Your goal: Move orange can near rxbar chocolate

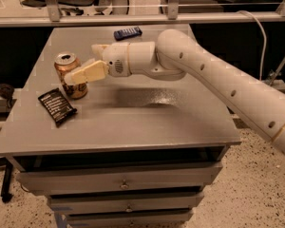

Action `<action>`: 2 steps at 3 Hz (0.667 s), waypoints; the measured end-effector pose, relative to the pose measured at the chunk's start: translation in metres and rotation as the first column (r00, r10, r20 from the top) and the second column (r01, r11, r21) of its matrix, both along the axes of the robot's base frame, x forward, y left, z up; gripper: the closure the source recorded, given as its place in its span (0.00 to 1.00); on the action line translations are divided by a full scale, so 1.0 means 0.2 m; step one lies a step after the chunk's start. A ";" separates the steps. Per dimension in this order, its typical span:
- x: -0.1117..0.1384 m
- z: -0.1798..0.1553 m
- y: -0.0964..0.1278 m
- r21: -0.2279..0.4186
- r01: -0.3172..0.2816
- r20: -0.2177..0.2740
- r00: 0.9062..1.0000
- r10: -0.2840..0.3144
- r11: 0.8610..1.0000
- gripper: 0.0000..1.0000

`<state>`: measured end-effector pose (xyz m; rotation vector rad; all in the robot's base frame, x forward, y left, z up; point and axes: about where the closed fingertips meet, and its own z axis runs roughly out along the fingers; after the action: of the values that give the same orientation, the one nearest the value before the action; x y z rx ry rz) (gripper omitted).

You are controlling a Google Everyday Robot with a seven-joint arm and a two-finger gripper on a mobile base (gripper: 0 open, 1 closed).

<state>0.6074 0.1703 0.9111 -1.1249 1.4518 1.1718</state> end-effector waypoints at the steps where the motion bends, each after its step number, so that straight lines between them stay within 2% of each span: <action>1: 0.06 0.09 -0.29 -0.006 0.102 0.066 0.993 -0.102 0.995 0.00; 2: 0.14 0.23 -0.71 -0.011 0.215 0.172 0.962 -0.210 0.976 0.00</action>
Offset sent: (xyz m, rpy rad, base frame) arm 0.0504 -0.2551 0.0860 -0.0515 -0.3048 -0.3613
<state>0.6357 0.0287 0.9563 -1.0337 1.4225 0.8854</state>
